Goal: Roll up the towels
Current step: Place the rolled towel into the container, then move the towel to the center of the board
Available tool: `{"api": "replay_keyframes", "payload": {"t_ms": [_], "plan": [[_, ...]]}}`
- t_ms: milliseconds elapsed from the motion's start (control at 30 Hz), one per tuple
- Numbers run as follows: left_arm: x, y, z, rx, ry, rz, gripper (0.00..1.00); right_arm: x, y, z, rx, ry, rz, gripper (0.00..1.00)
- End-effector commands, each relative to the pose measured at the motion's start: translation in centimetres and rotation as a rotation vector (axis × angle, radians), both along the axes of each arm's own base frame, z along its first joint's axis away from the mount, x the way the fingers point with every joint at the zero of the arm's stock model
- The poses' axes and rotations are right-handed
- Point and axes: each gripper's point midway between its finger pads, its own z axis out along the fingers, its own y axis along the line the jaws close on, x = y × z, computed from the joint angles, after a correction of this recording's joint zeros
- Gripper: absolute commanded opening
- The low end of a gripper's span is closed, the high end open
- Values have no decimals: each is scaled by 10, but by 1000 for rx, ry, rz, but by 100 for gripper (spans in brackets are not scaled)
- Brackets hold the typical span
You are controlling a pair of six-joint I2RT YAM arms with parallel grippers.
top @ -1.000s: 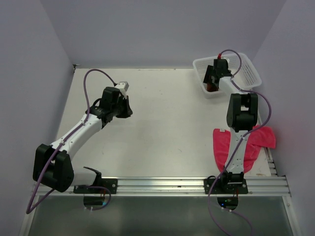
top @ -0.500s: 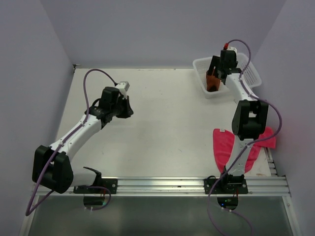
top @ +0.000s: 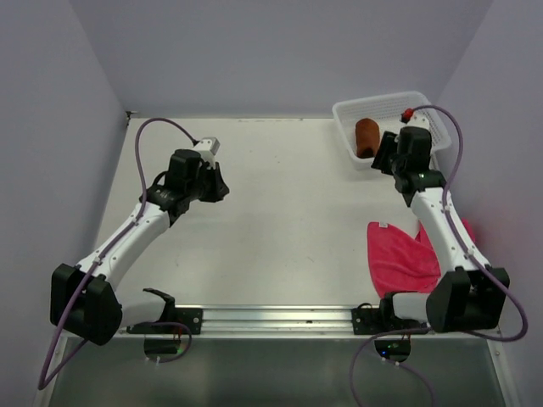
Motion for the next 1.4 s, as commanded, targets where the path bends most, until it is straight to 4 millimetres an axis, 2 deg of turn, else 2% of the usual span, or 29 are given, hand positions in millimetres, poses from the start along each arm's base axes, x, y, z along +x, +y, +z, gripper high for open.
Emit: {"api": "replay_keyframes", "payload": {"t_ms": [0,67,167,200,267,300,500,567,700,800,1000,1367], "plan": [[5,5,20,-7,-79,8,12,-45,18,-14,42,19,53,49],[4,6,24,-11,-90,8,13,-65,22,-28,71,56,52,48],[3,7,27,-14,-100,14,16,-95,30,-60,139,132,41,42],[3,7,27,-14,-102,15,16,-107,33,-79,157,168,43,42],[2,8,27,-12,-104,21,18,-115,43,-96,194,190,55,42],[2,9,27,-11,-102,24,19,-122,45,-114,188,230,55,42],[1,9,27,-13,-101,24,22,-136,52,-162,154,347,70,47],[1,10,27,-10,-101,28,23,-136,47,-166,122,357,52,48],[0,10,26,-9,-99,28,23,-125,38,-151,75,328,25,48],[0,10,27,-11,-99,25,24,-122,33,-150,50,339,-1,47],[0,9,26,-14,-93,21,24,-117,19,-166,3,379,-69,45],[0,7,22,-14,-80,12,24,-107,9,-189,72,401,-116,45]]}}
